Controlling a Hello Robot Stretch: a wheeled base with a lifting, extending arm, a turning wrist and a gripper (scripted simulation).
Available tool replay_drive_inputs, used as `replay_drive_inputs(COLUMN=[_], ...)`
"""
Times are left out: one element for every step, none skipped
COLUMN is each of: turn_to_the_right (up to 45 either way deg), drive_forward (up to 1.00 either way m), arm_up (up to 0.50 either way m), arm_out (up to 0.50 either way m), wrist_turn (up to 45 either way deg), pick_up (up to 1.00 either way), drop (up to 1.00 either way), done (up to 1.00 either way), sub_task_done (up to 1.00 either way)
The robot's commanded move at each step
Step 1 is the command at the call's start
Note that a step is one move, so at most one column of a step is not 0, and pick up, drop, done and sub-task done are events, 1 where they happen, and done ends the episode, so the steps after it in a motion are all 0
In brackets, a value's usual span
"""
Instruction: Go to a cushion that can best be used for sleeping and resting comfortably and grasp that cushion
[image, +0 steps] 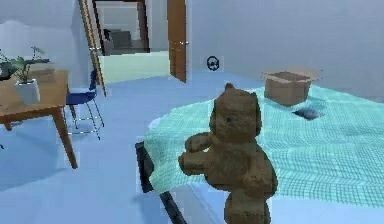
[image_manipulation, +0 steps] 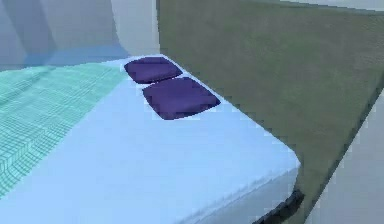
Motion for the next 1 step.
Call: replay_drive_inputs(turn_to_the_right=[45.0], drive_forward=[0.0], arm_up=[0.0], arm_out=[0.0], wrist_turn=[0.0], pick_up=[0.0], drop=[0.0], done=[0.0], sub_task_done=[0.0])
